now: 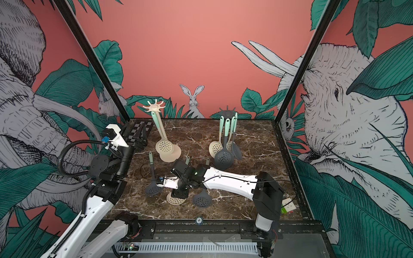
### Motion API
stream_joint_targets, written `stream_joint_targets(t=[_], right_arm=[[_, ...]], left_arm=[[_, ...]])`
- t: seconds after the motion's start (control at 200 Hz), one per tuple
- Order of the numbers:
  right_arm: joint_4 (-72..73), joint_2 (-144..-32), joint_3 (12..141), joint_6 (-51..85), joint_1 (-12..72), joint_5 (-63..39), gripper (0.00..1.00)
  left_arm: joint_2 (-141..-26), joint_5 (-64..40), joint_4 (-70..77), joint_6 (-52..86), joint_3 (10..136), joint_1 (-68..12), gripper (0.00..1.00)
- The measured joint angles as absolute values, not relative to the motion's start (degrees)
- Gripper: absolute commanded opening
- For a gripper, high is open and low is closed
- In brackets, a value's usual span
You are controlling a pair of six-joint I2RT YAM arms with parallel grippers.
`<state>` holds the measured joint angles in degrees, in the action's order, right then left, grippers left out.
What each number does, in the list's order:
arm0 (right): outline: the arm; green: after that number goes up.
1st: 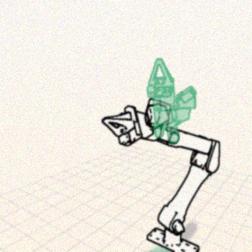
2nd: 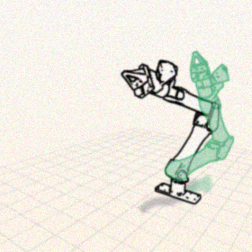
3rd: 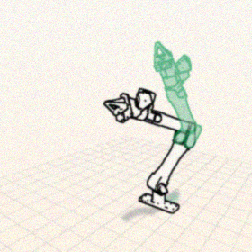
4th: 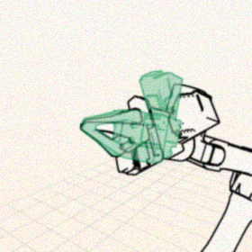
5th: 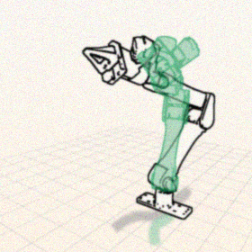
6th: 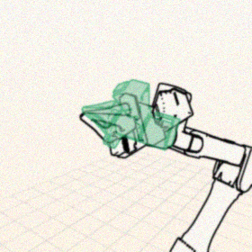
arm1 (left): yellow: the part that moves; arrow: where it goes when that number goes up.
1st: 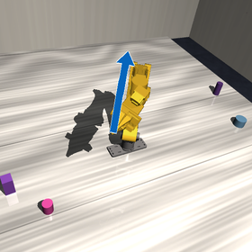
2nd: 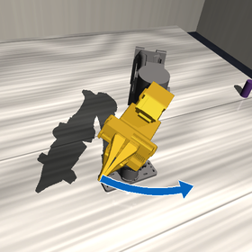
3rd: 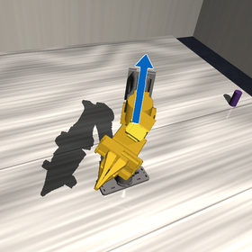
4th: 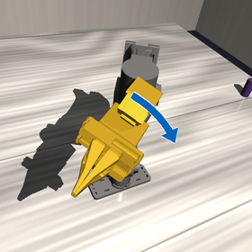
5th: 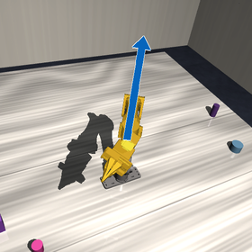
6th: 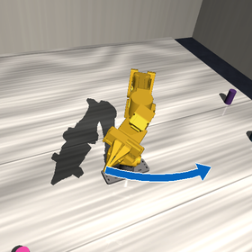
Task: Hang the skimmer on the kitchen utensil rack
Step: Pick up the skimmer from the center of the board.
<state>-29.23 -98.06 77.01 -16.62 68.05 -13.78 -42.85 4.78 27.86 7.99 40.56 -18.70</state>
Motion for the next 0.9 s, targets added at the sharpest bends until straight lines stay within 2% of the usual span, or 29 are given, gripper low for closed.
stream_joint_targets(t=[0.155, 0.375, 0.66, 0.9], right_arm=[[-31.35, -100.40, 79.07, -17.21, 71.18, -8.23, 0.61], [-33.45, -105.62, 81.62, -16.88, 72.82, -3.44, 0.57], [-35.97, -109.45, 85.49, -14.55, 72.82, -3.77, 0.51], [-36.58, -109.43, 85.25, -12.40, 72.82, -6.85, 0.51]], left_arm=[[-42.85, 5.21, 27.99, 8.12, 40.38, -18.31, 0.76], [-42.83, 5.41, 28.16, 8.25, 40.38, -18.04, 0.77], [-42.33, 5.37, 28.14, 9.43, 40.38, -17.78, 0.77], [-41.04, 5.04, 28.18, 10.57, 39.97, -17.78, 0.77]])
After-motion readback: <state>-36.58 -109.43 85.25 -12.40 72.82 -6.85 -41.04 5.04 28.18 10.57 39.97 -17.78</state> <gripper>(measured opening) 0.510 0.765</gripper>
